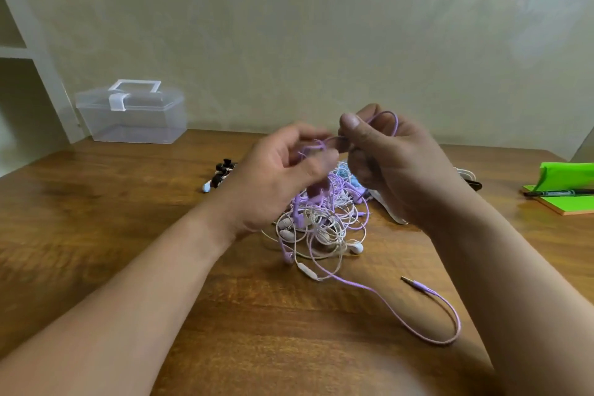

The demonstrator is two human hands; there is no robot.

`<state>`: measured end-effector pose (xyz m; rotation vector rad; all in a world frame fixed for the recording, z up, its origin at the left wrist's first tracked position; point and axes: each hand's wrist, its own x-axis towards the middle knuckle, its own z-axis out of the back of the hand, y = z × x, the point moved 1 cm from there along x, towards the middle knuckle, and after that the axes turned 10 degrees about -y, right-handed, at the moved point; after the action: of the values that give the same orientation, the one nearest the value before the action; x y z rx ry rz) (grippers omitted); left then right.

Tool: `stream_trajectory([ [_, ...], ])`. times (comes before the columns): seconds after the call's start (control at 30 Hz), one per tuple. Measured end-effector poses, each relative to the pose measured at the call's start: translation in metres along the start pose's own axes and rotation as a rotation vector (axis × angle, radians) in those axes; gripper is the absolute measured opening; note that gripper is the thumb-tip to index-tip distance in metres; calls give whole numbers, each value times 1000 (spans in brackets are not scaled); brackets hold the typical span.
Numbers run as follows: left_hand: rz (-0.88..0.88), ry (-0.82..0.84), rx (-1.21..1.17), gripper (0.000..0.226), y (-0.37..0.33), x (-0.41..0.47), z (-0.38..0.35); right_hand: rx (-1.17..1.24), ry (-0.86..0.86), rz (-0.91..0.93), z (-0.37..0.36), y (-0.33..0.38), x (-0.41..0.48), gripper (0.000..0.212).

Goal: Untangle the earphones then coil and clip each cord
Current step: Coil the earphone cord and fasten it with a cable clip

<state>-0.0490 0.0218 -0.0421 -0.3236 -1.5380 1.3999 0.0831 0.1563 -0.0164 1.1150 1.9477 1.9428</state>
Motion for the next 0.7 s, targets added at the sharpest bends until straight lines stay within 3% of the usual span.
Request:
stream_trajectory([
  [0.07, 30, 19, -6, 13, 2, 0, -2, -8, -57, 9, 5, 1, 3, 20],
  [0.23, 192, -34, -238, 20, 2, 3, 3, -86, -76, -75, 19, 2, 4, 25],
  [0.3, 205, -19, -194, 22, 6, 4, 3, -189, 21, -167, 21, 2, 2, 26],
  [0.37, 206, -11, -107, 23, 10, 5, 0, -233, 42, -217, 24, 2, 1, 44],
  [0.47, 218, -1, -19, 24, 11, 5, -3, -404, -50, -94, 26, 4, 2, 58],
  [0.6, 208, 24, 44, 23, 11, 6, -6, -630, -7, 34, 18, 8, -3, 35],
  [0.7, 196, 17, 37, 20, 12, 3, -7, -728, 123, 29, 13, 4, -6, 22],
])
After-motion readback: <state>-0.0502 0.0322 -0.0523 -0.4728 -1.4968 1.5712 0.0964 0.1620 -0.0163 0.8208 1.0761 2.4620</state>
